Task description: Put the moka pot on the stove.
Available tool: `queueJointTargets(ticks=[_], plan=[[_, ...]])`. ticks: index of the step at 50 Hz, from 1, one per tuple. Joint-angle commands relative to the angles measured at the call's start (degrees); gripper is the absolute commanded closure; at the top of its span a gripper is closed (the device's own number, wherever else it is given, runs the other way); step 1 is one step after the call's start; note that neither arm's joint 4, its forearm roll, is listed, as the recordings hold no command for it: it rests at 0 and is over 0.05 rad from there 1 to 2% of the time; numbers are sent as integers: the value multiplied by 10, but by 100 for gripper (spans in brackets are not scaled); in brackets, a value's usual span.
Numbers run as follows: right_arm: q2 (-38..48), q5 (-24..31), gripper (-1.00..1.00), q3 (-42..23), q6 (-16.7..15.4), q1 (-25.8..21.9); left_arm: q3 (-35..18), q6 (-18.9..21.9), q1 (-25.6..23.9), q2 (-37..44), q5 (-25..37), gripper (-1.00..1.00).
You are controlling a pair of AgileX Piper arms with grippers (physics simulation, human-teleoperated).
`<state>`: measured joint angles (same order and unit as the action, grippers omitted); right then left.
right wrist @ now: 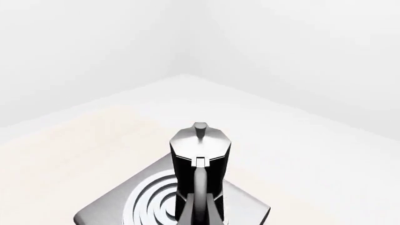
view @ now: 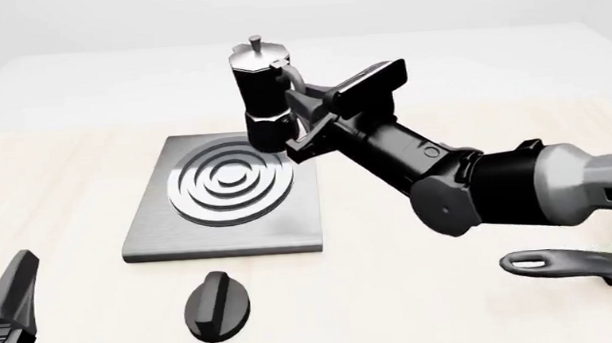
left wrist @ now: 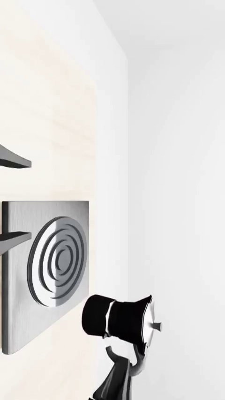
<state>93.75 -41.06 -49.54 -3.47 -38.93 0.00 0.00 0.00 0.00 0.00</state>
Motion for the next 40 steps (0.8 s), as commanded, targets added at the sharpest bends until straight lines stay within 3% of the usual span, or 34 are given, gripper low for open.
queueJointTargets(ticks=[1,40], plan=[[24,-1,100,-30,3,-12,0,0,0,0,0,-100],[107,-7,100,-81,15,-38,0,0,0,0,0,-100]])
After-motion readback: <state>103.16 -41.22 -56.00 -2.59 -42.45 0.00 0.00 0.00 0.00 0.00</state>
